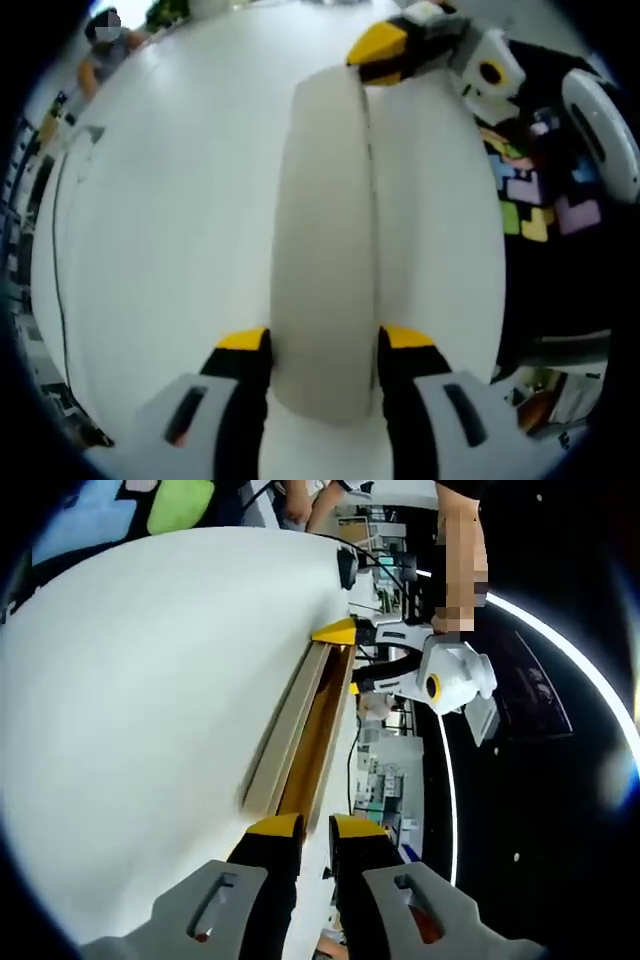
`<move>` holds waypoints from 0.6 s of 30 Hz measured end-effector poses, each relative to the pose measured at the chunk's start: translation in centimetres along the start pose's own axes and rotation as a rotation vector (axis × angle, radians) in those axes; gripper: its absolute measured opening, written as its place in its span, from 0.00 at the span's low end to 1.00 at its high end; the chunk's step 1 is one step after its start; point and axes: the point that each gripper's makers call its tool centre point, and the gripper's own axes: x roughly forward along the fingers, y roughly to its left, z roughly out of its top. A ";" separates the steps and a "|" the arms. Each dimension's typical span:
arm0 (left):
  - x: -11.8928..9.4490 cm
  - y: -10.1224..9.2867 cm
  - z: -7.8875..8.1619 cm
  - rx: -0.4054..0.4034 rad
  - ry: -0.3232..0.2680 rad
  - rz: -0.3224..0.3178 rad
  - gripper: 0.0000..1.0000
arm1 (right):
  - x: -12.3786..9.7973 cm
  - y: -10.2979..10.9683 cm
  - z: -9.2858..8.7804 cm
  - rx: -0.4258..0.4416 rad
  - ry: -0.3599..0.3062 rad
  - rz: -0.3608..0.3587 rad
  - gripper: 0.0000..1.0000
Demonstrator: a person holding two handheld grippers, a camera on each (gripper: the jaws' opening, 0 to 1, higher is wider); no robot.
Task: Arrange the utensils inside the cutlery case until each visible utensil rests in its matching compartment.
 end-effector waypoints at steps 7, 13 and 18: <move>-0.2 0.0 -0.1 -0.001 -0.009 0.004 0.45 | -1.4 0.2 0.3 0.038 -0.055 0.021 0.10; -0.1 0.0 0.0 0.025 -0.016 0.017 0.45 | -2.0 -1.3 -0.7 0.218 -0.107 0.039 0.12; -0.1 0.0 0.1 0.058 -0.026 0.030 0.45 | -1.2 -2.2 -2.0 0.470 -0.167 0.142 0.18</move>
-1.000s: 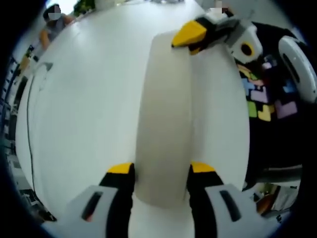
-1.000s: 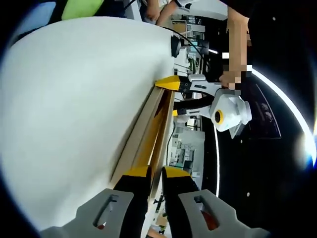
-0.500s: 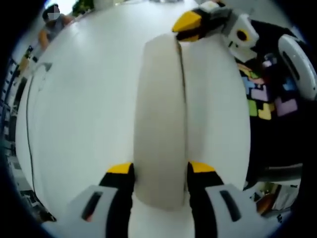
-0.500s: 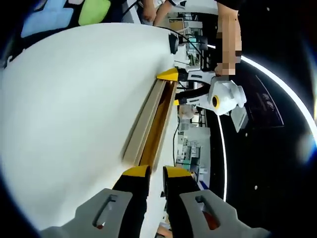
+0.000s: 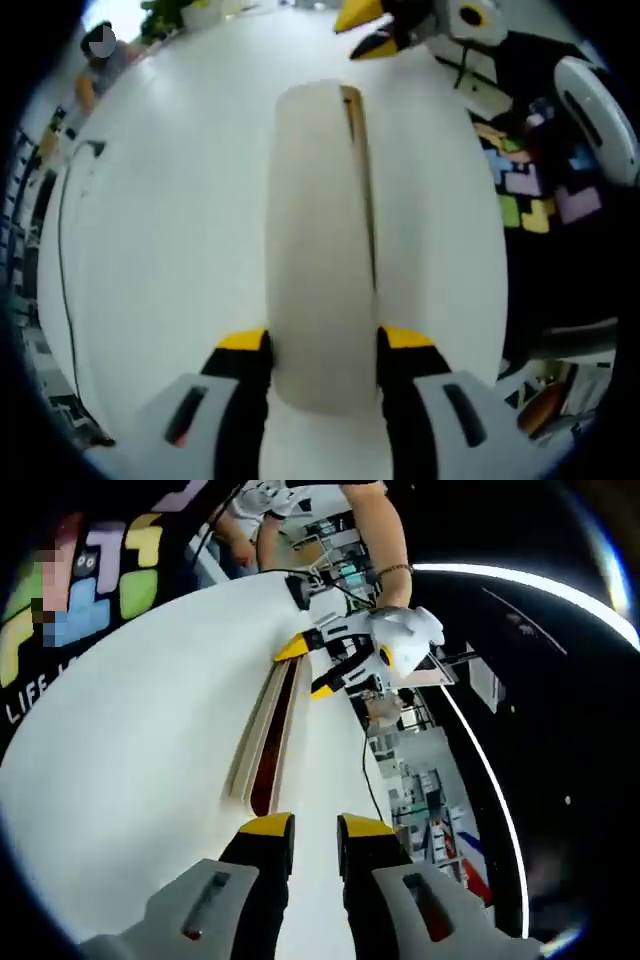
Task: Arrange the utensils inside the cutlery case until each visible utensil rests in its matching compartment.
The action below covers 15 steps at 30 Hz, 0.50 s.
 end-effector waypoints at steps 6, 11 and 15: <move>0.0 0.0 0.0 0.015 -0.031 0.012 0.45 | 1.0 0.2 1.0 0.386 -0.078 0.187 0.34; -0.1 -0.2 0.2 0.041 -0.042 0.016 0.45 | 2.4 1.2 2.2 0.562 -0.090 0.344 0.56; -0.2 -0.2 0.6 0.069 -0.063 0.023 0.45 | 3.9 2.0 1.9 0.592 -0.068 0.420 0.58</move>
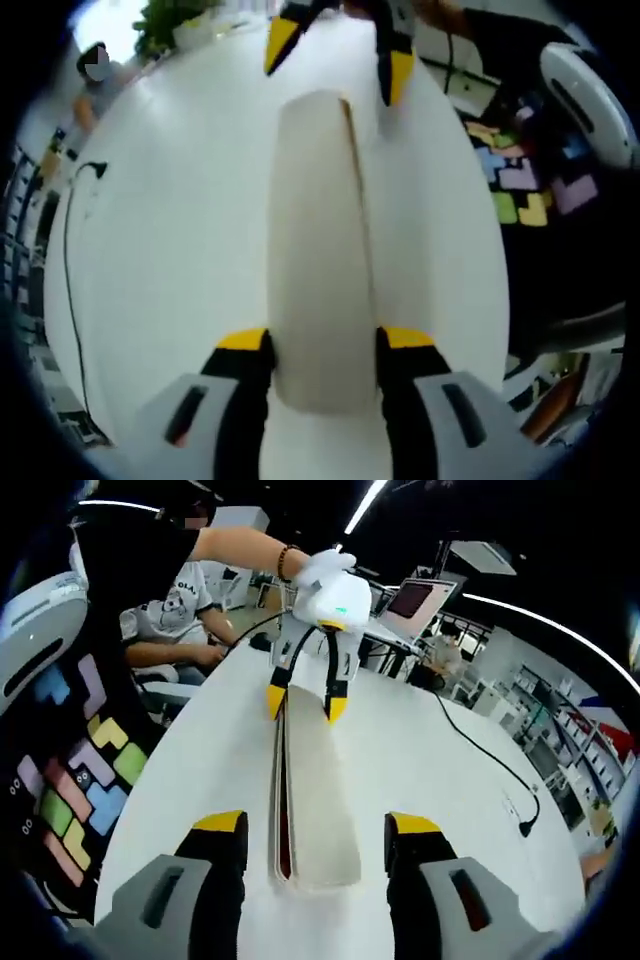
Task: Arrange the utensils inside the cutlery case until each visible utensil rests in its matching compartment.
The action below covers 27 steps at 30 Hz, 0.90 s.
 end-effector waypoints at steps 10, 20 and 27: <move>0.0 -0.1 -0.2 0.036 -0.005 0.001 0.45 | 1.7 0.1 -1.4 0.213 0.014 0.117 0.59; -0.1 -0.1 -0.4 0.066 0.007 0.005 0.45 | 2.3 0.2 -2.0 0.300 0.034 0.185 0.54; -0.1 0.0 -0.5 0.065 0.013 0.014 0.45 | 2.4 0.6 -2.3 0.313 0.052 0.194 0.45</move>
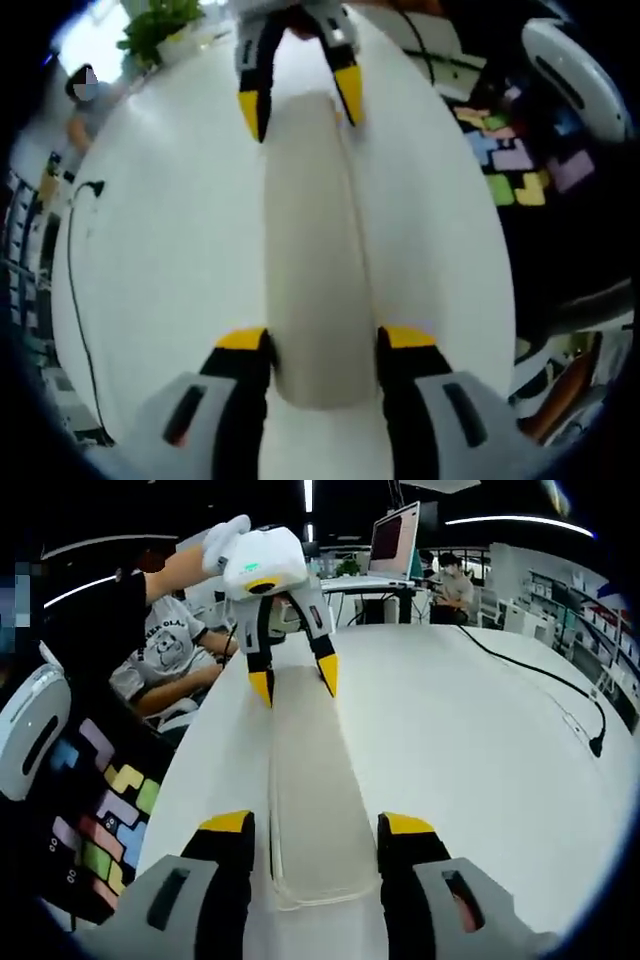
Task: Arrange the utensils inside the cutlery case until each visible utensil rests in its matching compartment.
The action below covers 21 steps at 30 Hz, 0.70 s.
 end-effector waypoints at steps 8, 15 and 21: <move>-0.1 0.3 -0.5 -0.029 0.026 0.022 0.45 | -0.1 0.5 0.2 -0.033 0.017 -0.039 0.40; -0.4 0.3 -1.1 -0.041 0.048 0.027 0.45 | 0.0 0.9 0.5 -0.072 0.036 -0.056 0.39; -0.4 0.3 -1.6 -0.047 0.066 0.031 0.45 | 0.3 1.1 0.8 -0.087 0.046 -0.061 0.38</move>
